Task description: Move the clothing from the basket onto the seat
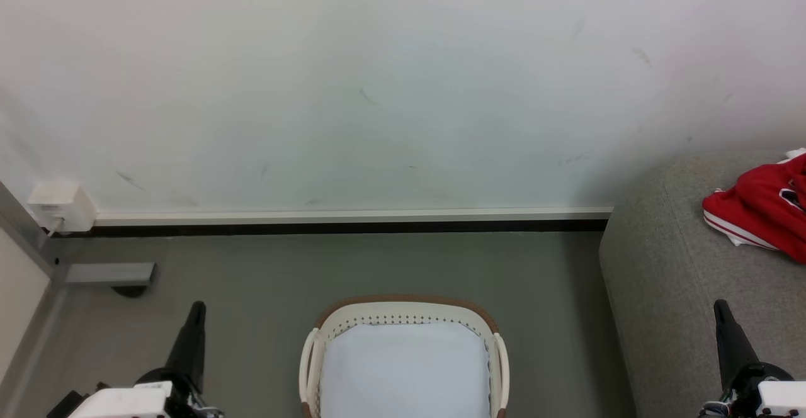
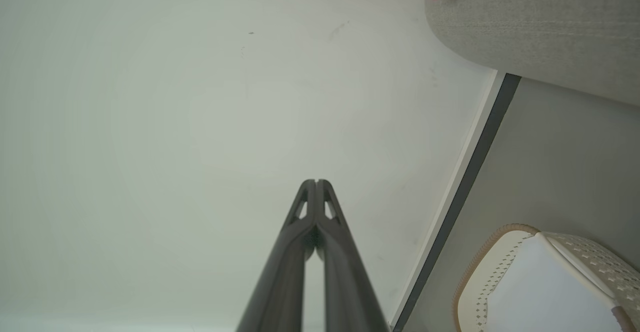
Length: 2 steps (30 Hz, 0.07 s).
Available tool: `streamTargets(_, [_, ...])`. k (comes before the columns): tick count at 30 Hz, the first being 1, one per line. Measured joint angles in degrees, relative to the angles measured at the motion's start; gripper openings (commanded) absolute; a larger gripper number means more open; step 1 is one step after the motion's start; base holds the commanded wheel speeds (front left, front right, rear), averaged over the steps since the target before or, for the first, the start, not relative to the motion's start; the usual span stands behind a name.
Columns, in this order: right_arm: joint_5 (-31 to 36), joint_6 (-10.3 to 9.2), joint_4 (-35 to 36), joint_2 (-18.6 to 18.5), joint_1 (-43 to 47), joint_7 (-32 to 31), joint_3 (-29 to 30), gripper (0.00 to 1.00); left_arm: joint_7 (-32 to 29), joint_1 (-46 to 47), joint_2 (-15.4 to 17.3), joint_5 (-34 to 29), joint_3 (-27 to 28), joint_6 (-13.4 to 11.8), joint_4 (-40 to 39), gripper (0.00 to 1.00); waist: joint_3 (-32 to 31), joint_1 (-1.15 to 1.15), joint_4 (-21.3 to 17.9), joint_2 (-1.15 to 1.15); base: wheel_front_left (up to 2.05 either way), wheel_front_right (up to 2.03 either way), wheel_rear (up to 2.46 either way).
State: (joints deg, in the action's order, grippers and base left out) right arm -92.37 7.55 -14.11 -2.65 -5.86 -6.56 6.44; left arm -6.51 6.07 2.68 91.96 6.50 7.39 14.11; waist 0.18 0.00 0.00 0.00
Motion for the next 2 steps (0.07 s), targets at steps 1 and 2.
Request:
streamTargets(1, [0.0, 0.00, 0.0, 0.0, 0.0, 0.0, 0.0, 0.00, 0.0, 0.0, 0.0, 0.0, 0.0, 0.0, 0.0, 0.00, 0.0, 0.00, 0.0, 0.00, 0.00, 0.00, 0.00])
streamTargets(2, [0.0, 0.00, 0.0, 0.0, 0.0, 0.0, 0.0, 0.00, 0.0, 0.0, 0.0, 0.0, 0.0, 0.0, 0.0, 0.00, 0.0, 0.00, 0.0, 0.00, 0.00, 0.00, 0.00])
